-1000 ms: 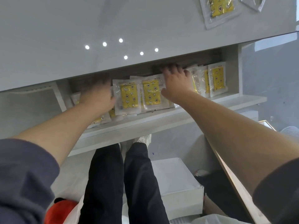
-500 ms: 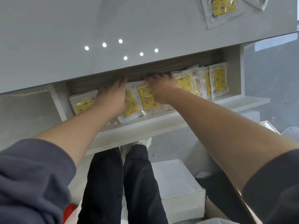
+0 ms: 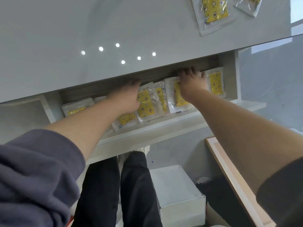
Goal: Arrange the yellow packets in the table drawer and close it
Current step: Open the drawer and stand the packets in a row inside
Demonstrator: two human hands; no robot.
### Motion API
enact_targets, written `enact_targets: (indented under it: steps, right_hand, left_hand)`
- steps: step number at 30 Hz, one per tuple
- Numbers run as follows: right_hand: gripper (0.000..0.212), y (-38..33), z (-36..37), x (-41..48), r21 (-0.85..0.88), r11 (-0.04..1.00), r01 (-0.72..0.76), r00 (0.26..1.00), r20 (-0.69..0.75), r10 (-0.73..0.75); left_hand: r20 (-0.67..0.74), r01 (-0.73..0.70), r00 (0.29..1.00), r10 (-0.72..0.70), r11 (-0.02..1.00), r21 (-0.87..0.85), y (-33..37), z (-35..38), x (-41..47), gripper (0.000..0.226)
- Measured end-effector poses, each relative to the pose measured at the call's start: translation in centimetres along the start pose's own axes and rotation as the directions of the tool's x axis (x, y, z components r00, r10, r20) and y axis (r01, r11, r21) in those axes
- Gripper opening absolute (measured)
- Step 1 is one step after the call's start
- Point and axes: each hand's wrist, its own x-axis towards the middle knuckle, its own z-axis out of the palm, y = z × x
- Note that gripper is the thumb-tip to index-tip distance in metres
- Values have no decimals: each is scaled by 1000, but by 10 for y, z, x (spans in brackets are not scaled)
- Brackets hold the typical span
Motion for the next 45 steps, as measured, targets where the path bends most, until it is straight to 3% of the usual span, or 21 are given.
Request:
enact_targets:
  steps: [3, 6, 10, 14, 17, 20, 22, 25, 28, 31, 34, 39, 42, 45]
  right_hand:
    - [71, 8, 7, -5, -12, 1000, 17, 998, 67, -16]
    - [71, 22, 5, 2, 6, 1000, 29, 1000, -5, -29]
    - [73, 56, 10, 12, 6, 1000, -23, 1000, 14, 23]
    - [67, 69, 14, 10, 2, 1000, 25, 1000, 1, -25]
    - [67, 74, 17, 12, 50, 999, 15, 999, -29, -13]
    - [72, 77, 19, 7, 123, 992, 10, 1000, -17, -8]
    - [72, 76, 11, -10, 227, 974, -12, 997, -72, 29]
    - [49, 73, -7, -41, 368, 928, 55, 978, -205, 23]
    - [25, 78, -44, -65, 491, 863, 117, 924, -373, 86]
    - [15, 87, -86, -62, 568, 804, 172, 858, -487, 161]
    - [26, 105, -120, -35, 571, 811, 129, 840, -497, 217]
    - [52, 136, -153, 24, 560, 825, 76, 901, -393, 184]
    - [66, 150, -160, 55, 522, 848, 98, 946, -314, 83]
    - [70, 163, -164, 71, 321, 941, 104, 944, -331, 9]
  left_hand:
    - [33, 1, 999, -3, 999, 49, 11, 2, 2, 70]
    - [-41, 78, 996, -76, 996, 53, 24, 2, 8, 62]
    - [-74, -12, 997, 11, 1000, -13, 56, 0, 29, 71]
    - [-44, -66, 997, 67, 998, 7, 80, 6, 43, 68]
    - [-89, -17, 996, 20, 999, 38, 87, 13, 49, 58]
    - [-122, 38, 992, -33, 999, 37, 95, 12, 40, 62]
    - [-184, -16, 983, 14, 1000, -11, 104, 7, 20, 54]
    - [-243, -152, 963, 117, 980, -129, 116, -7, -18, 29]
    - [-360, -234, 920, 153, 953, -193, 132, -49, -32, 17]
    - [-493, -256, 860, 132, 947, -193, 148, -97, -21, 8]
    - [-582, -148, 812, 55, 982, -114, 162, -133, 8, 20]
    - [-504, 155, 844, -183, 983, -97, 176, -167, 61, 73]
    - [-500, 265, 815, -292, 956, -126, 183, -174, 86, 82]
    - [-485, 324, 798, -358, 933, -156, 198, -180, 101, 82]
